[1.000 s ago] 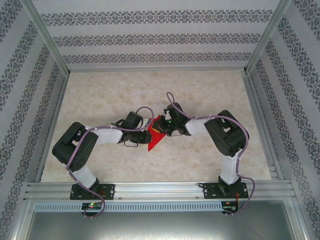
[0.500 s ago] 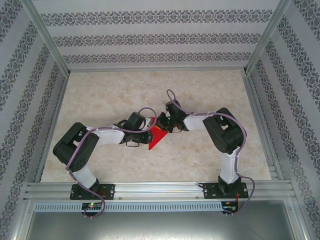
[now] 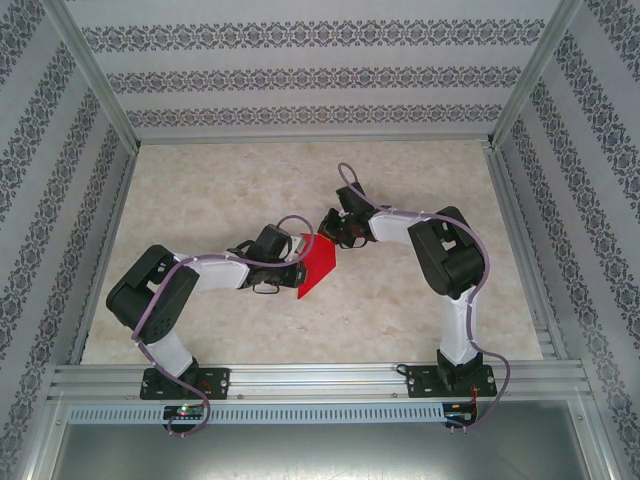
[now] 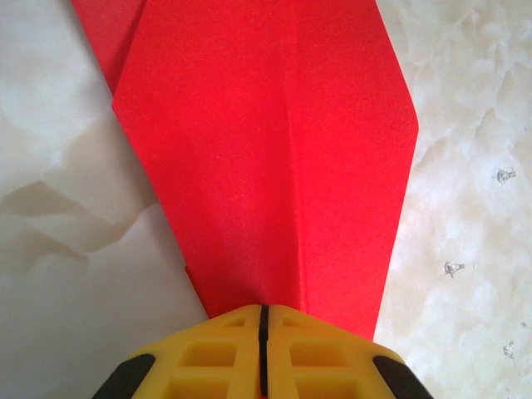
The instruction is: Fold a paper plane with a square sheet of paper (pick it up from the middle)
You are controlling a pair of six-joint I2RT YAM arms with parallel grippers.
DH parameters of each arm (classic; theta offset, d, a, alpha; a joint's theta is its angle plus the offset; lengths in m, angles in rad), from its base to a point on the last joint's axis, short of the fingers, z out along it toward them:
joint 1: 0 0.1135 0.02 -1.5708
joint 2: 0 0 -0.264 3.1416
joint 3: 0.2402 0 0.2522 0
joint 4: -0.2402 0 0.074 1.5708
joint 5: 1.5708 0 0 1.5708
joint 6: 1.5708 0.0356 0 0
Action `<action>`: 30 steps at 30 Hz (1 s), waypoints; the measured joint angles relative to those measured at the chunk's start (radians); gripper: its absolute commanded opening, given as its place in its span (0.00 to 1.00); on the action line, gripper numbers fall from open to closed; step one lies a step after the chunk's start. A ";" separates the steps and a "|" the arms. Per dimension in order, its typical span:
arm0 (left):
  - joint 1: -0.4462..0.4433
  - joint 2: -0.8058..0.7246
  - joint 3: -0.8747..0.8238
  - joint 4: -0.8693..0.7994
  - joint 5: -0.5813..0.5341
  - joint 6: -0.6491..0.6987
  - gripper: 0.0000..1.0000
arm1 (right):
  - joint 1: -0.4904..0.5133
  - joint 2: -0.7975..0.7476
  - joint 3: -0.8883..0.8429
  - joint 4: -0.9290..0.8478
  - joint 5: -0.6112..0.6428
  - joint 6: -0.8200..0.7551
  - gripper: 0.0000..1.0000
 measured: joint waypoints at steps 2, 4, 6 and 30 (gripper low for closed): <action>0.000 0.000 -0.003 0.008 -0.001 0.000 0.10 | -0.002 0.008 0.022 -0.024 0.010 -0.015 0.10; 0.000 0.000 -0.003 0.009 -0.001 0.000 0.11 | -0.002 0.017 0.047 -0.046 0.025 -0.033 0.10; 0.000 0.000 -0.005 0.011 0.000 0.000 0.11 | -0.006 0.026 0.064 -0.057 0.035 -0.052 0.09; 0.000 0.024 0.018 0.039 0.011 -0.001 0.11 | -0.011 -0.197 -0.136 0.089 -0.148 -0.104 0.09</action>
